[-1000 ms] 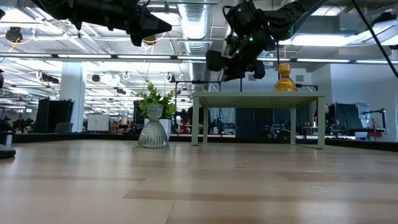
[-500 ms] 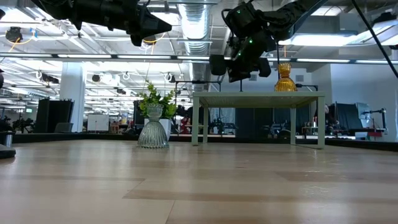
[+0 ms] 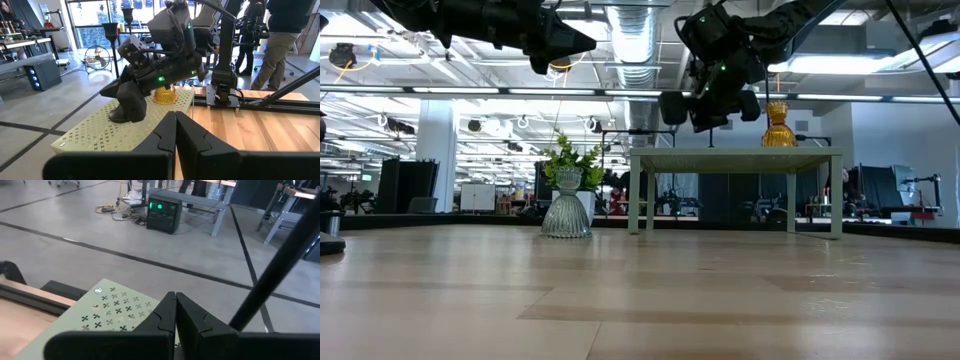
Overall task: Pick & Place candle stick holders
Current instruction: Adjust the black metal candle holder on the shelf
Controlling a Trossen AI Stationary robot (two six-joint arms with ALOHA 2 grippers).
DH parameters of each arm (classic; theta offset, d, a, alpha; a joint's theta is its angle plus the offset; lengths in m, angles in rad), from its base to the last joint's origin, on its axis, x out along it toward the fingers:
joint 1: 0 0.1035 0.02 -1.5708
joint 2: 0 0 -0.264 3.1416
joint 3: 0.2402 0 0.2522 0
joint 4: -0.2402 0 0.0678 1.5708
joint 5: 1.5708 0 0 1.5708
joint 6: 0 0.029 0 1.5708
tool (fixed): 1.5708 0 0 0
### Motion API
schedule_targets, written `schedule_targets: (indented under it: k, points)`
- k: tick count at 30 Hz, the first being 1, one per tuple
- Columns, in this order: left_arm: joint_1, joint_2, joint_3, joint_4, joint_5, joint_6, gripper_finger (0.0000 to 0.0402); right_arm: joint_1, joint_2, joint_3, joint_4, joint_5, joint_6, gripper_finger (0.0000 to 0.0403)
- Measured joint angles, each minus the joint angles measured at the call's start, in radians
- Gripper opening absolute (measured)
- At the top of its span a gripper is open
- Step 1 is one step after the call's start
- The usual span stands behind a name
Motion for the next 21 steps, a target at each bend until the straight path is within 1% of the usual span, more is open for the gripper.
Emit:
schedule_targets:
  k: [11,14,21]
  points:
    - [0.0,0.0,0.0,0.0,0.0,0.0,0.0005,-0.021,0.0,0.0,-0.003,0.01,-0.035,0.0]
    - [0.0,0.0,0.0,-0.001,0.0,0.0,0.0004,-0.026,0.0,0.0,-0.012,0.031,-0.038,0.0]
    - [0.0,0.0,0.0,-0.003,0.0,0.0,0.0005,-0.03,0.0,0.0,-0.018,0.041,-0.052,0.0]
